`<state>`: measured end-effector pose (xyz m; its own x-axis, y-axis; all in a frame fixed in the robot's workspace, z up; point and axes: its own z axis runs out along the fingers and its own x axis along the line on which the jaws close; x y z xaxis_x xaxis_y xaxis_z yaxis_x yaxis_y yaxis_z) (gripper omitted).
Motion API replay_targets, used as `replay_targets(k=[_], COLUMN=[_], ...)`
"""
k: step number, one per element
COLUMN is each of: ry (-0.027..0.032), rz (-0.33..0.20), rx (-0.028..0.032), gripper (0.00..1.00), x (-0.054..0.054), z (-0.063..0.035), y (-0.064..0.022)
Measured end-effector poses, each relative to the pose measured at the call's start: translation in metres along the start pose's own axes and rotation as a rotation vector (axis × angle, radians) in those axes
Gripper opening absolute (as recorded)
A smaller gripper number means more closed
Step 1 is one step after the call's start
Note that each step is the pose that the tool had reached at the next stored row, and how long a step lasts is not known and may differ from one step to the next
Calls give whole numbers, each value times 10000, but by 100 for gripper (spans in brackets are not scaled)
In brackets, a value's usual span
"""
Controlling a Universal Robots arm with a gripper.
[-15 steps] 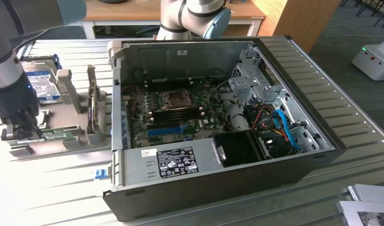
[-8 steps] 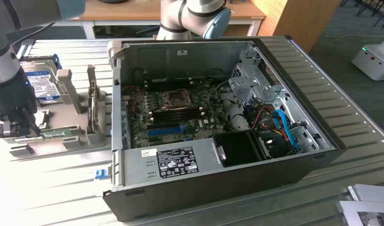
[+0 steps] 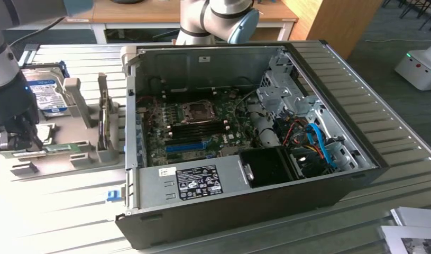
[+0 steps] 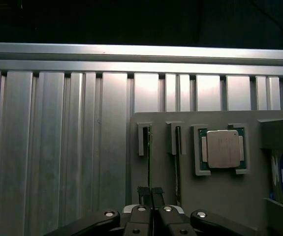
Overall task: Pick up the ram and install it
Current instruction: 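Pick up the ram and move it above insertion slot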
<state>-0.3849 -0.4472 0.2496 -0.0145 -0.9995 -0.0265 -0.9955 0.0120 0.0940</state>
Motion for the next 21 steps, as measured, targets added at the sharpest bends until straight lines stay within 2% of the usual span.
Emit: replay_targets(k=[21], ry=[0], rz=[-1], rx=[-11], gripper=[12], x=[-6], z=[-233], y=[22])
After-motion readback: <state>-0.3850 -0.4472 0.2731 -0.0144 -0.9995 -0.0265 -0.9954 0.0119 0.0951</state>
